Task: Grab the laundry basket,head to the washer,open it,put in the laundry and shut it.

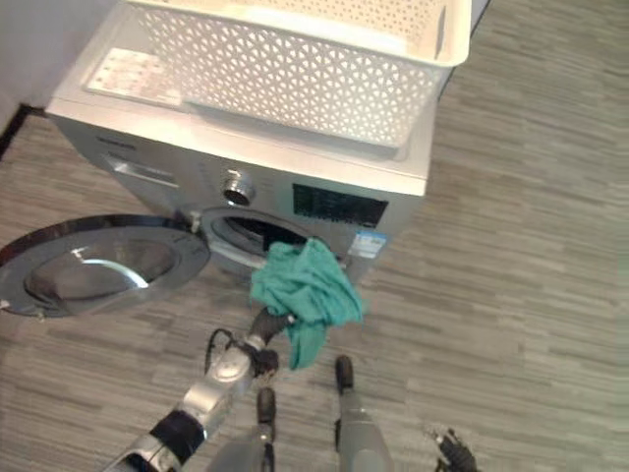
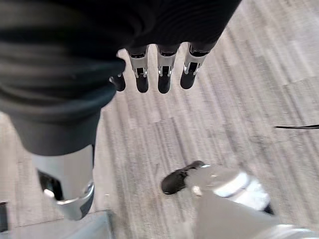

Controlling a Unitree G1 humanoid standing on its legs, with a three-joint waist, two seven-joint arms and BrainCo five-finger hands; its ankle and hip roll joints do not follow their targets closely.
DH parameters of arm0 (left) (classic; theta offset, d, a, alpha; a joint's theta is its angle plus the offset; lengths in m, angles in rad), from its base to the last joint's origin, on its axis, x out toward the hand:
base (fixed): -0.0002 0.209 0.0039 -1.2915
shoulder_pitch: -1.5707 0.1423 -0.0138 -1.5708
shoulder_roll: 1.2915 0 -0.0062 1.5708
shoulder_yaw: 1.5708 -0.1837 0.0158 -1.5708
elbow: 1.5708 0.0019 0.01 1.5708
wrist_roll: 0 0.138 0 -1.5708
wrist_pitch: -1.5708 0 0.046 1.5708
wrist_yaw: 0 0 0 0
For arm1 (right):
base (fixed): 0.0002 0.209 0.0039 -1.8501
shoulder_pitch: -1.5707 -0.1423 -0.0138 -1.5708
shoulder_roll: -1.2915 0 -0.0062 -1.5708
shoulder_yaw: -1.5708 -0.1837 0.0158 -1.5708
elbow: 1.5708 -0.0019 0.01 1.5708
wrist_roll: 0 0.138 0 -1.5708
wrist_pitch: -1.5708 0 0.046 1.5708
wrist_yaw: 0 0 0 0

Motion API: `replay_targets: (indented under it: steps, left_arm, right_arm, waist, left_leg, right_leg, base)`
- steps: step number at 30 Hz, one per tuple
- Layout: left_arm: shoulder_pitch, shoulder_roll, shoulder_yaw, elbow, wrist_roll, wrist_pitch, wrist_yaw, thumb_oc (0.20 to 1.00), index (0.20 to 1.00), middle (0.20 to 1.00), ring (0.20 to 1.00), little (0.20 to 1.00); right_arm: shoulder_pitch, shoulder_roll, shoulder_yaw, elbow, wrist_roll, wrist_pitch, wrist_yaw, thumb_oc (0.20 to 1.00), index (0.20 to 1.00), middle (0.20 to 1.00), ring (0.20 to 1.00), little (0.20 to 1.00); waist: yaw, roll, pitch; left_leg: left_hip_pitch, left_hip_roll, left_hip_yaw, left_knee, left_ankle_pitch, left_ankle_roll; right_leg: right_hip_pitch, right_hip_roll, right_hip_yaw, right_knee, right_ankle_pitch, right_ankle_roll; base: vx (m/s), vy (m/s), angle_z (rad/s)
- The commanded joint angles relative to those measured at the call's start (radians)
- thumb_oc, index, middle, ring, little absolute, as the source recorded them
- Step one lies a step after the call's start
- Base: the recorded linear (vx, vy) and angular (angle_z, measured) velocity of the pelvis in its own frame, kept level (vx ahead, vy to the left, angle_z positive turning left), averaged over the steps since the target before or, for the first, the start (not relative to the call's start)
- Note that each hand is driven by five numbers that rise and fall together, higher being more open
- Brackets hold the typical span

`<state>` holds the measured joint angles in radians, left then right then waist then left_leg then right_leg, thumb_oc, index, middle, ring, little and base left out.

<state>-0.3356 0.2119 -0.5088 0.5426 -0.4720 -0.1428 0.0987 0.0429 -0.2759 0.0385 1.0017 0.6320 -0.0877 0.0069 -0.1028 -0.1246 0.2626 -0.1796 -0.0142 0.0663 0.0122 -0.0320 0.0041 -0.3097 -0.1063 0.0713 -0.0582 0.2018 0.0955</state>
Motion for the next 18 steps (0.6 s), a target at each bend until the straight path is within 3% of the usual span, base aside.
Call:
replay_targets:
  steps: [1, 2, 6, 9, 11, 14, 15, 17, 18]
  left_arm:
    - [-0.007, -0.031, 0.015, -0.063, -0.021, -0.069, 0.017, 0.200, 0.200, 0.200, 0.200, 0.200]
    - [-0.005, -0.027, 0.009, -0.079, -0.020, -0.065, 0.014, 0.200, 0.200, 0.200, 0.200, 0.200]
    - [0.009, -0.014, 0.008, -0.111, -0.026, -0.055, 0.001, 0.200, 0.200, 0.200, 0.200, 0.200]
    - [0.037, -0.004, 0.012, -0.127, -0.032, -0.061, -0.011, 0.200, 0.200, 0.200, 0.200, 0.200]
    - [0.050, 0.002, 0.018, -0.125, -0.031, -0.061, -0.012, 0.200, 0.200, 0.200, 0.200, 0.200]
    - [0.053, 0.002, 0.019, -0.124, -0.027, -0.059, -0.008, 0.200, 0.200, 0.200, 0.200, 0.200]
    - [0.057, -0.002, 0.024, -0.115, -0.018, -0.060, 0.000, 0.200, 0.200, 0.200, 0.200, 0.200]
    - [0.049, -0.011, 0.019, -0.090, -0.015, -0.068, 0.016, 0.200, 0.200, 0.200, 0.200, 0.200]
    - [0.048, -0.012, 0.019, -0.089, -0.015, -0.069, 0.016, 0.200, 0.200, 0.200, 0.200, 0.200]
  right_arm:
    - [0.044, -0.044, 0.028, -0.069, 0.001, -0.016, -0.016, 1.000, 1.000, 1.000, 1.000, 1.000]
    - [0.060, -0.042, 0.027, -0.087, 0.004, -0.015, -0.011, 1.000, 1.000, 1.000, 1.000, 1.000]
    - [0.066, -0.034, 0.014, -0.066, 0.017, -0.013, -0.015, 1.000, 1.000, 1.000, 1.000, 1.000]
    - [0.050, -0.033, 0.003, -0.020, 0.016, -0.008, -0.022, 1.000, 1.000, 1.000, 1.000, 1.000]
    - [0.010, -0.032, 0.005, 0.032, 0.007, 0.000, -0.032, 1.000, 1.000, 1.000, 1.000, 1.000]
    - [0.000, -0.029, 0.009, 0.041, 0.008, 0.001, -0.039, 1.000, 1.000, 1.000, 1.000, 1.000]
    - [-0.002, -0.024, 0.011, 0.038, 0.012, 0.005, -0.047, 1.000, 1.000, 1.000, 1.000, 1.000]
    - [0.003, -0.016, 0.020, 0.027, 0.009, 0.004, -0.050, 1.000, 1.000, 1.000, 1.000, 1.000]
    - [0.003, -0.016, 0.020, 0.027, 0.009, 0.004, -0.050, 1.000, 1.000, 1.000, 1.000, 1.000]
  waist:
    - [-0.005, 0.002, 0.020]
    - [-0.010, -0.003, 0.038]
    - [-0.010, -0.010, 0.063]
    - [-0.012, -0.007, 0.086]
    - [-0.011, -0.007, 0.116]
    - [-0.010, -0.008, 0.131]
    - [-0.009, -0.014, 0.166]
    - [-0.004, -0.030, 0.181]
    - [-0.004, -0.029, 0.180]
  left_leg:
    - [-0.069, -0.048, -0.067, 0.124, -0.099, 0.038]
    - [-0.072, -0.068, -0.084, 0.155, -0.111, 0.047]
    - [-0.099, -0.098, -0.122, 0.194, -0.124, 0.055]
    - [-0.129, -0.120, -0.153, 0.209, -0.128, 0.050]
    - [-0.139, -0.133, -0.174, 0.236, -0.157, 0.042]
    - [-0.134, -0.139, -0.186, 0.255, -0.171, 0.044]
    - [-0.131, -0.152, -0.199, 0.297, -0.196, 0.040]
    - [-0.166, -0.179, -0.202, 0.354, -0.217, 0.029]
    - [-0.168, -0.179, -0.202, 0.356, -0.218, 0.029]
  right_leg:
    - [-0.028, -0.055, -0.021, 0.232, -0.191, 0.057]
    - [-0.066, -0.058, 0.003, 0.323, -0.201, 0.051]
    - [-0.118, -0.041, 0.047, 0.409, -0.212, 0.043]
    - [-0.140, -0.031, 0.078, 0.320, -0.177, 0.048]
    - [-0.197, -0.061, 0.075, 0.183, -0.100, 0.062]
    - [-0.205, -0.071, 0.074, 0.149, -0.087, 0.065]
    - [-0.209, -0.083, 0.078, 0.119, -0.075, 0.071]
    - [-0.180, -0.130, 0.065, 0.095, -0.032, 0.076]
    - [-0.181, -0.130, 0.065, 0.095, -0.032, 0.076]
  base:
    - [-0.01, 0.207, -0.24]
    - [-0.01, 0.142, 0.05]
    - [-0.01, 0.049, 0.23]
    - [0.00, -0.018, 0.39]
    - [0.07, -0.057, 0.34]
    - [0.08, -0.035, 0.16]
    - [0.10, -0.064, 0.13]
    - [0.06, -0.094, 0.31]
    - [0.02, -0.145, 0.47]
